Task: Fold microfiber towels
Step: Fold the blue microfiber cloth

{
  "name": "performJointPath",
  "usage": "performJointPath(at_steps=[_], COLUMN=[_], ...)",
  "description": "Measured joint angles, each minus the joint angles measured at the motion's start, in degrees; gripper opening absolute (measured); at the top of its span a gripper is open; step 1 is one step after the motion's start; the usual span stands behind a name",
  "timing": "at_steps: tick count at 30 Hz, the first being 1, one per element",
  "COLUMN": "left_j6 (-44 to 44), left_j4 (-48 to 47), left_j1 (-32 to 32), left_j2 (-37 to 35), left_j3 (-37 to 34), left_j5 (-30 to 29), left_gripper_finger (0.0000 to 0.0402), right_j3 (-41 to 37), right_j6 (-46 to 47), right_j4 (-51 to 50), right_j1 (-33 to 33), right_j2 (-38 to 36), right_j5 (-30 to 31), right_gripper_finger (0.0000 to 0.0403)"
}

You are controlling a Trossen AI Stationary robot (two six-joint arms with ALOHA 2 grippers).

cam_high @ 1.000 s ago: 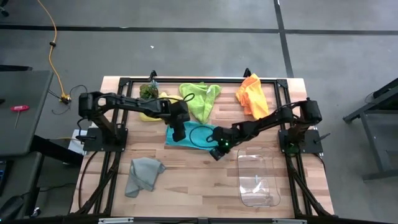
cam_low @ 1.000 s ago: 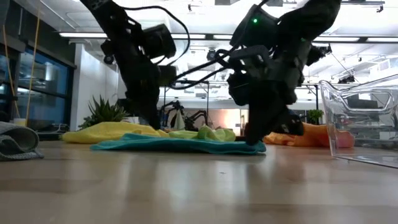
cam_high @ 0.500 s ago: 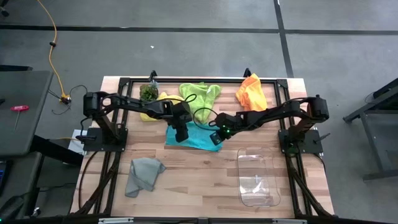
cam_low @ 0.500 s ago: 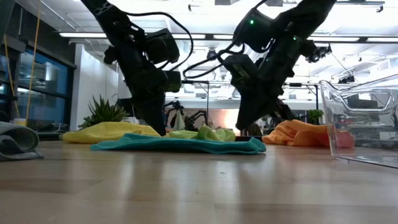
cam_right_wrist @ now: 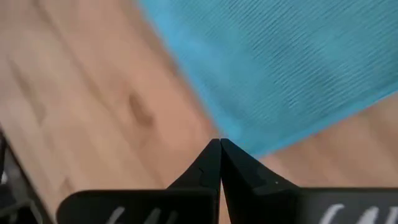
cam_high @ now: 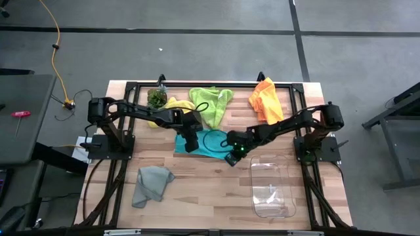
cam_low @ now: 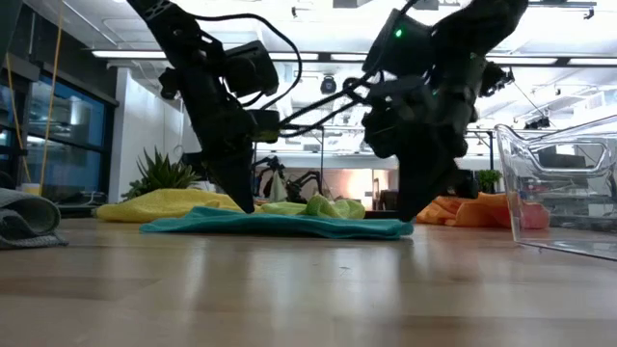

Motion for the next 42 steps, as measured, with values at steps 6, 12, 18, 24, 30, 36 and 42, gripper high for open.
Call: performJointPath(at_steps=[6,12,18,24,30,36,42], left_j6=[1.6,4.7,4.3,-5.6,-13.5,-15.9,-16.2], left_j4=[-3.8,-7.6,1.7,21.2,31.3,34.4,34.3], left_j1=[2.6,5.3,6.5,5.1,2.3,1.3,1.3], left_j2=[-0.9,-7.2,-15.7,-29.1,-42.7,-50.9,-55.0], left_j3=[0.0,0.0,-4.0,-19.1,-27.4,-28.0,-28.0], left_j5=[-0.1,0.2,6.2,10.7,8.4,3.6,3.4], left_gripper_finger=[0.0,0.0,0.0,0.0,0.0,0.0,0.0], right_j3=[0.0,0.0,-5.5,-19.1,-24.7,-16.8,-12.1], right_j6=[-1.1,-1.8,-0.9,11.1,19.0,12.5,10.1], right_j4=[-6.8,-11.5,-12.2,3.3,17.0,6.8,4.4], right_j1=[2.0,1.0,-2.1,-2.9,-3.9,-5.6,-6.4], right_j2=[-2.6,-10.4,-17.4,-29.1,-33.3,-26.4,-17.4], right_j5=[0.7,11.9,12.8,13.0,12.3,9.0,8.6], right_gripper_finger=[0.0,0.0,0.0,0.0,0.0,0.0018,0.0124])
